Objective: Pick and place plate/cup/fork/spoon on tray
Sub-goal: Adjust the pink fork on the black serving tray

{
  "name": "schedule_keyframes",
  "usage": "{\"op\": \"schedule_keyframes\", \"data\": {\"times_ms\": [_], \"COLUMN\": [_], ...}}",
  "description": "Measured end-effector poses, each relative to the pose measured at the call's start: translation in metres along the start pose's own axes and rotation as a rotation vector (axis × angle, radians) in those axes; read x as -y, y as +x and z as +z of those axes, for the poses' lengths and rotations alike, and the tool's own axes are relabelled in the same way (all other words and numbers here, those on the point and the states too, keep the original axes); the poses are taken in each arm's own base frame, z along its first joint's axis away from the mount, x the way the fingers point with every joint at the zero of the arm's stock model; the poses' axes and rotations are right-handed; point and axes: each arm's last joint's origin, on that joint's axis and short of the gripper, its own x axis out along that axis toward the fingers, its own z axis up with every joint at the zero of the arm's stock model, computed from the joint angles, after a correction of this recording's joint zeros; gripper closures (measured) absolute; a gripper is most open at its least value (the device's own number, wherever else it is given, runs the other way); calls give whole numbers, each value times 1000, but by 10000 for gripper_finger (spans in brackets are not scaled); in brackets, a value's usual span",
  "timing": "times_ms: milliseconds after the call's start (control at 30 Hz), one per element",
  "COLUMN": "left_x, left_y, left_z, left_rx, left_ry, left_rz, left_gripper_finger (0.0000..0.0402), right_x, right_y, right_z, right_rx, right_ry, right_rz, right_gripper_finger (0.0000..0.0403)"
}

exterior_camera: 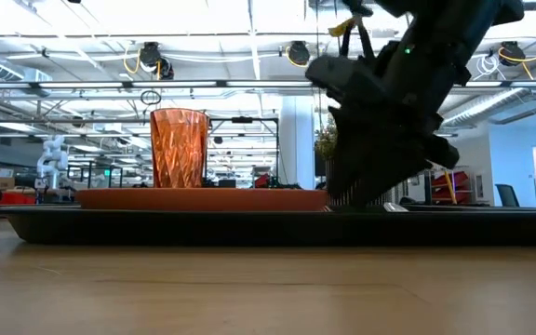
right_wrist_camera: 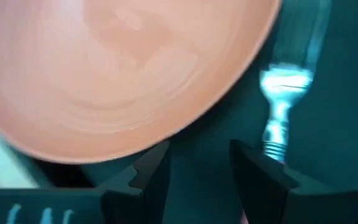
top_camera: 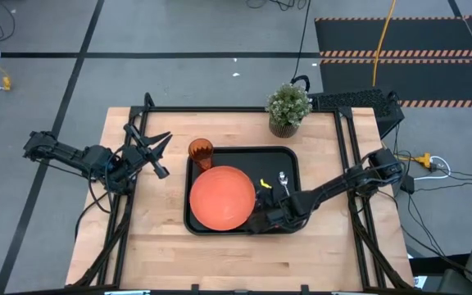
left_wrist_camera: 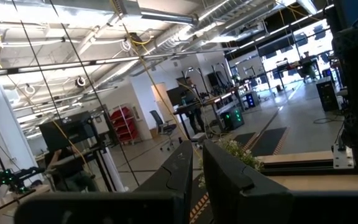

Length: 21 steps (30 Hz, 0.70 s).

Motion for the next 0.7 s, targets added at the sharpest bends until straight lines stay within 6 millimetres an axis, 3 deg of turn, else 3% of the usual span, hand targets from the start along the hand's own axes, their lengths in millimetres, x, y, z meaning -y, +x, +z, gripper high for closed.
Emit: {"op": "schedule_keyframes", "data": {"times_ms": [133,333,700], "left_x": [0,0,0], "left_y": [0,0,0], "left_z": [0,0,0], "left_rx": [0,0,0], "left_ry": [0,-4,-5], "left_rz": [0,0,0], "left_gripper_finger": [360,360,360], "right_x": [-7,-2,28], "right_y": [-1,1,26], "right_z": [0,-4,-10], "right_rx": [12,-6,46], "right_ry": [3,26,94], "right_rz": [61,7,23], "right_gripper_finger": [245,245,245]}}
